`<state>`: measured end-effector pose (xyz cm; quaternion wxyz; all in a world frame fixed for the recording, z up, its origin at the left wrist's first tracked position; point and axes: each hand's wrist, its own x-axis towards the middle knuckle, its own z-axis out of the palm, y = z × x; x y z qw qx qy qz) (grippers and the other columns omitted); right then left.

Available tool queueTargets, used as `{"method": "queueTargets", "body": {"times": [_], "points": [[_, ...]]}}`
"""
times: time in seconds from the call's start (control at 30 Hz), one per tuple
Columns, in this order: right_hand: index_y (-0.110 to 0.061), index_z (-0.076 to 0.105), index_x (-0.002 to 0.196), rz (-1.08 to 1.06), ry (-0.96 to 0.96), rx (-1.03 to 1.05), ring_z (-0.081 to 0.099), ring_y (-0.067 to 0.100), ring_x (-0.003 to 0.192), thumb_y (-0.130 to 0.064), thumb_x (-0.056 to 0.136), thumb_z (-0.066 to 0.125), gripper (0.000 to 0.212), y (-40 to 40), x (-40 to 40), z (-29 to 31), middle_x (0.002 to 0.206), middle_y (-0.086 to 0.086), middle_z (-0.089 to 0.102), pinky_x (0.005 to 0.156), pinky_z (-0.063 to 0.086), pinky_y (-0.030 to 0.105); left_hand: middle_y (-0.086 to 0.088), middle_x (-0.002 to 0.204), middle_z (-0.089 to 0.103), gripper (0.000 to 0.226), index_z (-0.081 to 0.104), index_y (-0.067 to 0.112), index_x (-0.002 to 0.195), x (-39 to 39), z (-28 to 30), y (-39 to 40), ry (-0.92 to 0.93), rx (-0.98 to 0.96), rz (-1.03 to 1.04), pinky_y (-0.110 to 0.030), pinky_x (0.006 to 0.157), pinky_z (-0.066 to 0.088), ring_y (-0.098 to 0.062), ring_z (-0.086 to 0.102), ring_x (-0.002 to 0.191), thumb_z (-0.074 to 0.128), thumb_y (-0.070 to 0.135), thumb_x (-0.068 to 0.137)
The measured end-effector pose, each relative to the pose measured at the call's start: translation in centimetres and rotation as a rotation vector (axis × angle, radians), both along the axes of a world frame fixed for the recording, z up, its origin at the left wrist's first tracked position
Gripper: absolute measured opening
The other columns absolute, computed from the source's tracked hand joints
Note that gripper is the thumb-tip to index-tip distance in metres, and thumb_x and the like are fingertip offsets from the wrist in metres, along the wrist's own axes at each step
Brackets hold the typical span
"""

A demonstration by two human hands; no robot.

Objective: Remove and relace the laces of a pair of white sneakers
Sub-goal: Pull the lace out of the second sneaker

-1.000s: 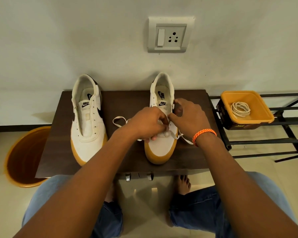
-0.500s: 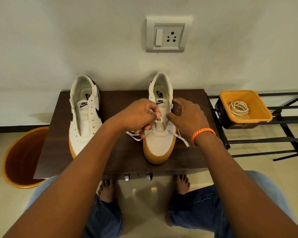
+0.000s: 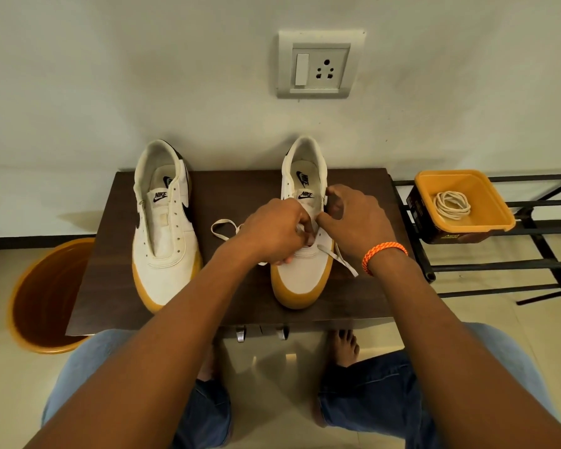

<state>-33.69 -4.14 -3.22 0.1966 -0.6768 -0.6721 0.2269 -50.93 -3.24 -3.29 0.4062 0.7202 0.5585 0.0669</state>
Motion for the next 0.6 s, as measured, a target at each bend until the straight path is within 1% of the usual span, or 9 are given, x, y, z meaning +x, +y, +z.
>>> {"method": "queueTargets", "body": {"times": [0.1, 0.2, 0.27, 0.37, 0.47, 0.53, 0.6], "points": [[-0.025, 0.067, 0.122, -0.004, -0.001, -0.005, 0.068, 0.020, 0.092, -0.035, 0.091, 0.072, 0.033, 0.1, 0.0, 0.1, 0.102, -0.004, 0.072, 0.083, 0.060, 0.042, -0.001, 0.051, 0.064, 0.011, 0.074, 0.017, 0.102, -0.6, 0.5, 0.2, -0.033, -0.026, -0.006, -0.030, 0.047, 0.055, -0.017, 0.062, 0.039, 0.064, 0.017, 0.104], [-0.024, 0.067, 0.120, -0.010, 0.002, -0.012, 0.068, 0.021, 0.093, -0.035, 0.091, 0.073, 0.032, 0.1, 0.1, 0.1, 0.104, -0.003, 0.072, 0.083, 0.060, 0.042, -0.004, 0.051, 0.059, 0.015, 0.068, 0.007, 0.107, -1.8, 1.5, 0.6, -0.224, -0.121, 0.097, -0.033, 0.048, 0.056, -0.024, 0.056, 0.040, 0.055, 0.014, 0.108], [-0.024, 0.066, 0.122, -0.007, -0.003, -0.012, 0.068, 0.020, 0.094, -0.035, 0.092, 0.073, 0.034, 0.2, 0.1, 0.0, 0.107, -0.003, 0.072, 0.083, 0.059, 0.039, -0.006, 0.052, 0.058, 0.015, 0.065, 0.005, 0.107, -2.3, 2.0, 0.6, -0.326, -0.143, 0.189, -0.031, 0.045, 0.052, -0.027, 0.054, 0.042, 0.054, 0.015, 0.108], [-0.023, 0.066, 0.123, 0.001, -0.018, -0.008, 0.065, 0.018, 0.091, -0.035, 0.093, 0.072, 0.034, 0.2, 0.0, 0.1, 0.107, -0.003, 0.071, 0.078, 0.054, 0.033, -0.009, 0.056, 0.066, 0.011, 0.069, 0.011, 0.106, -1.9, 2.2, 0.4, -0.283, -0.046, 0.189, -0.033, 0.048, 0.055, -0.031, 0.060, 0.045, 0.061, 0.018, 0.104], [-0.023, 0.066, 0.123, 0.001, -0.014, -0.011, 0.067, 0.020, 0.094, -0.035, 0.092, 0.072, 0.033, 0.2, 0.0, 0.1, 0.108, -0.002, 0.071, 0.079, 0.055, 0.033, -0.011, 0.063, 0.073, 0.012, 0.075, 0.015, 0.108, -1.4, 1.6, 0.2, -0.215, -0.105, 0.060, -0.031, 0.052, 0.057, -0.027, 0.066, 0.046, 0.067, 0.021, 0.101], [-0.023, 0.066, 0.122, 0.001, -0.016, -0.013, 0.068, 0.021, 0.093, -0.034, 0.092, 0.071, 0.033, 0.2, 0.0, 0.1, 0.107, -0.002, 0.072, 0.078, 0.054, 0.032, -0.010, 0.065, 0.074, 0.009, 0.077, 0.014, 0.103, -1.0, 1.1, -0.2, -0.148, -0.143, -0.016, -0.029, 0.054, 0.056, -0.024, 0.068, 0.047, 0.069, 0.019, 0.100], [-0.023, 0.066, 0.121, 0.004, -0.020, -0.011, 0.068, 0.021, 0.093, -0.033, 0.091, 0.071, 0.032, 0.1, 0.0, 0.0, 0.106, -0.002, 0.072, 0.078, 0.055, 0.033, -0.007, 0.063, 0.074, 0.008, 0.075, 0.017, 0.097, -0.5, 0.6, -0.6, -0.091, -0.119, -0.040, -0.027, 0.055, 0.056, -0.020, 0.069, 0.047, 0.068, 0.015, 0.101]]}}
